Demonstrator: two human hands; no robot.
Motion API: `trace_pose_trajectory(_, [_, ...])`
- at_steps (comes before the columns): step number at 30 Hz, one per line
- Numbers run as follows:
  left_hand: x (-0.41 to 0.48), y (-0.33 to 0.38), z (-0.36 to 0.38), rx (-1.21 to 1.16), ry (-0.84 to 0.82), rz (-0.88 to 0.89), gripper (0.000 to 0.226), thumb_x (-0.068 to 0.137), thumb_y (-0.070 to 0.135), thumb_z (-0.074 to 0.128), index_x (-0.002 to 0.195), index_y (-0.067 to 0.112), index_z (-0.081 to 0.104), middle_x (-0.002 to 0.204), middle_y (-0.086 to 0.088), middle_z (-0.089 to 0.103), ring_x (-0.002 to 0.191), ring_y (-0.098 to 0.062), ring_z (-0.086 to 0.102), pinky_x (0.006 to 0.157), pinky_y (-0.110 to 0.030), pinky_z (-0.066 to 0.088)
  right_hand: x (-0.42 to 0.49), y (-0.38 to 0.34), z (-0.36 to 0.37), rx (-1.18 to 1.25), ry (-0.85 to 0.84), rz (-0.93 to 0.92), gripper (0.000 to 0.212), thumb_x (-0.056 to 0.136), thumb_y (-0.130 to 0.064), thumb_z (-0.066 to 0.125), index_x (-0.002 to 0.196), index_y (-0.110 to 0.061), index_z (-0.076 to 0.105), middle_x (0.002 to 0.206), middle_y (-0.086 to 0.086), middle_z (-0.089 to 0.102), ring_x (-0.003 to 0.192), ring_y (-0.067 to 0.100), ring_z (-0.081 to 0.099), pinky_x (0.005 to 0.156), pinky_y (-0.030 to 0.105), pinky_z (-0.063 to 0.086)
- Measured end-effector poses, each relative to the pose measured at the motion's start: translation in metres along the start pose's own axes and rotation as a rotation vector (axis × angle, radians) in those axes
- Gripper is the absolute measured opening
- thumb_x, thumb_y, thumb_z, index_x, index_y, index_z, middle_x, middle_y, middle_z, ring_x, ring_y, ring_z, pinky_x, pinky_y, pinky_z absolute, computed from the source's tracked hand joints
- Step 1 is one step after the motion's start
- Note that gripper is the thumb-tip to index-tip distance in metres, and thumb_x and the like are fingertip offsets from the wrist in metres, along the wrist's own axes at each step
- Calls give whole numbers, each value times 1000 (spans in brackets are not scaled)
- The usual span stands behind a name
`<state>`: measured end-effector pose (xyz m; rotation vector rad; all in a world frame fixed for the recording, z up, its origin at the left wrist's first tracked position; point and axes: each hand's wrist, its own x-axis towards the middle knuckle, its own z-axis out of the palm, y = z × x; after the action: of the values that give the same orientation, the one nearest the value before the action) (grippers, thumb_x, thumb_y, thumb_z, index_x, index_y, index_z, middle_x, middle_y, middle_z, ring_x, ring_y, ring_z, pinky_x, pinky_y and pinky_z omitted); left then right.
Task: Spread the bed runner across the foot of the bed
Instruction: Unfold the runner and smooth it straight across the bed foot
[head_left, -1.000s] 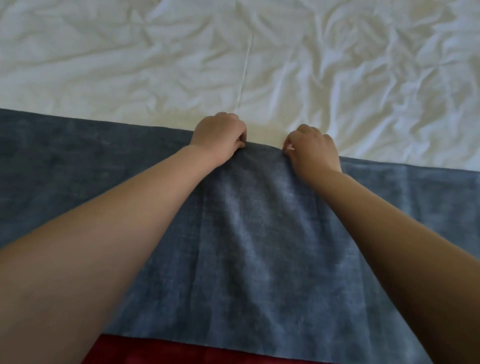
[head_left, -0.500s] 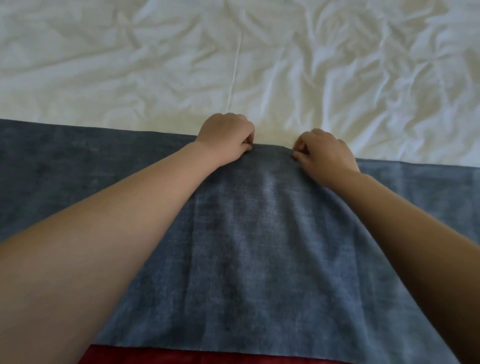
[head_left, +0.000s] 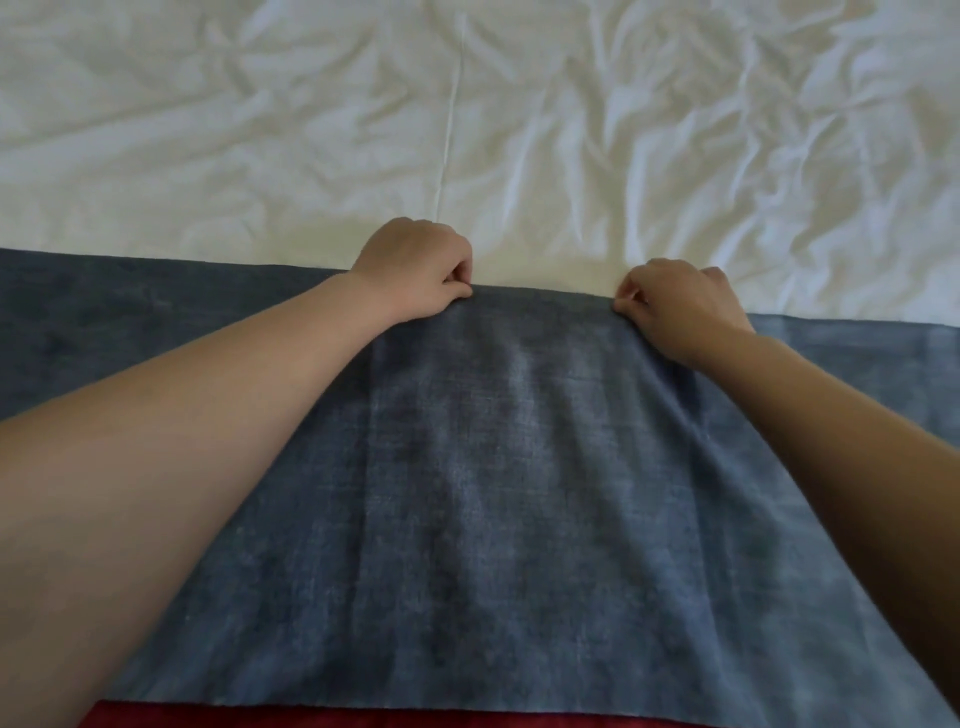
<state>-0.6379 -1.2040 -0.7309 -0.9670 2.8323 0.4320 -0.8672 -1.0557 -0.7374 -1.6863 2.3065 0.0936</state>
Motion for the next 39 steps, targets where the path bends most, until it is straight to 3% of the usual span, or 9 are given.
trace_pose_trajectory(5, [0, 13, 3, 120, 65, -29, 16, 88, 29, 62, 88, 15, 69, 90, -3, 66, 80, -23, 60, 76, -35, 45, 6, -10, 4, 31, -9, 132, 17, 93, -33, 53, 97, -20, 64, 103, 4, 63, 99, 26, 56, 90, 42, 36])
trace_pose_trajectory(7, [-5, 15, -3, 116, 134, -31, 23, 88, 33, 57, 97, 14, 66, 98, -5, 65, 87, -25, 58, 76, -35, 45, 0, -15, -1, 57, 72, 145, 21, 88, -35, 56, 101, -18, 61, 106, 4, 61, 99, 26, 55, 86, 41, 39])
trace_pose_trajectory(11, [-20, 31, -24, 52, 301, -34, 45, 87, 45, 53, 120, 15, 58, 117, -5, 62, 105, -27, 57, 84, -38, 46, -13, -28, -24, 39, 290, 46, 41, 88, -39, 54, 122, -16, 55, 122, 7, 57, 110, 28, 54, 92, 42, 42])
trace_pose_trajectory(14, [-35, 44, -36, 16, 385, -7, 51, 88, 45, 51, 128, 13, 52, 121, -7, 61, 109, -28, 56, 88, -40, 46, -22, -39, -40, 31, 346, -36, 50, 89, -40, 53, 132, -16, 48, 129, 8, 56, 118, 28, 52, 100, 44, 39])
trace_pose_trajectory(20, [-85, 57, -33, -35, 315, -26, 54, 92, 45, 48, 134, 12, 46, 130, -7, 56, 117, -27, 53, 96, -40, 44, -72, -52, -43, -8, 281, -18, 52, 90, -40, 51, 134, -13, 46, 126, 10, 58, 115, 30, 54, 100, 43, 39])
trace_pose_trajectory(27, [-179, 87, 11, -2, 315, -7, 51, 88, 48, 49, 124, 13, 54, 120, -5, 61, 109, -26, 57, 88, -40, 48, -186, -74, 0, -30, 214, 53, 53, 88, -41, 53, 133, -14, 48, 128, 9, 56, 119, 30, 51, 107, 43, 32])
trace_pose_trajectory(35, [-289, 142, 83, -45, 203, -47, 43, 86, 48, 49, 113, 14, 57, 108, -4, 62, 100, -25, 59, 84, -39, 48, -325, -85, 68, 34, 157, 127, 48, 83, -38, 60, 123, -13, 56, 117, 12, 62, 108, 34, 56, 97, 43, 39])
trace_pose_trajectory(39, [-329, 173, 110, -72, 207, -76, 44, 85, 45, 53, 114, 12, 59, 121, -9, 60, 111, -26, 56, 91, -39, 48, -371, -81, 89, 53, 79, 133, 54, 84, -40, 57, 131, -13, 51, 132, 7, 53, 120, 27, 50, 98, 40, 41])
